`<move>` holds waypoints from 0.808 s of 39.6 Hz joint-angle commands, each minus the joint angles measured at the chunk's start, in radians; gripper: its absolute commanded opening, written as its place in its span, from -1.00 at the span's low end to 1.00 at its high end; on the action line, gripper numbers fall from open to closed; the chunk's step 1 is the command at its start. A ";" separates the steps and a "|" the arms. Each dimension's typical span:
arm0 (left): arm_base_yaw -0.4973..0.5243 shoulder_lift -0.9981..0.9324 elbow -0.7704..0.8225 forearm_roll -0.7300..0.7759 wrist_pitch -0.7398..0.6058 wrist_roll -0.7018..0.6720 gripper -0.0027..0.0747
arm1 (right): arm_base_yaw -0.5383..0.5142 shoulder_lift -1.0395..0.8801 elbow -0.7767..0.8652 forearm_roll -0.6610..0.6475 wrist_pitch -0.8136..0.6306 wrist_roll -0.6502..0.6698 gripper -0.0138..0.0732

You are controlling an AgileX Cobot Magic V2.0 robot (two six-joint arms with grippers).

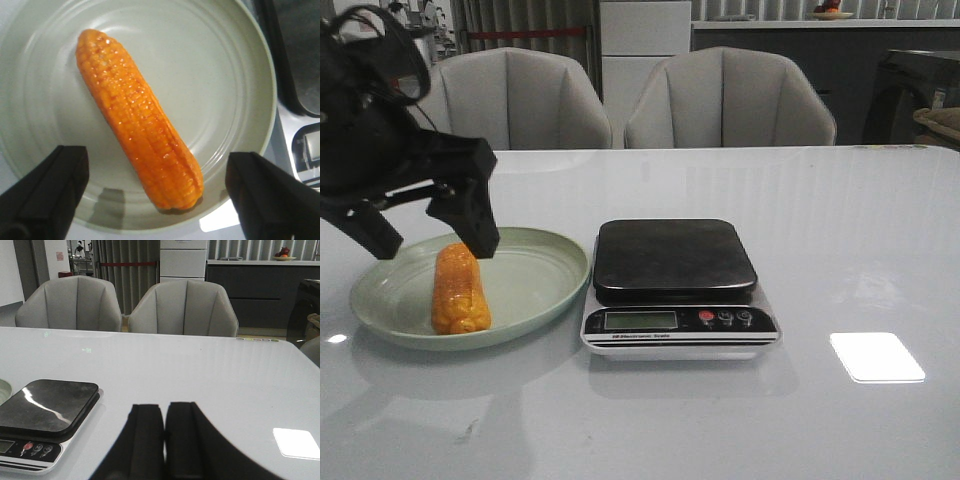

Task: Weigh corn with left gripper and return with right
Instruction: 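Lower the left gripper over the orange corn cob on the plate, then grasp the corn cob with the left gripper and lift it toward the scale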

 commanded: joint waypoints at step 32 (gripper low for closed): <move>-0.188 0.181 -0.446 -0.113 0.072 -0.004 -0.61 | -0.005 -0.011 0.011 -0.011 -0.084 -0.008 -0.28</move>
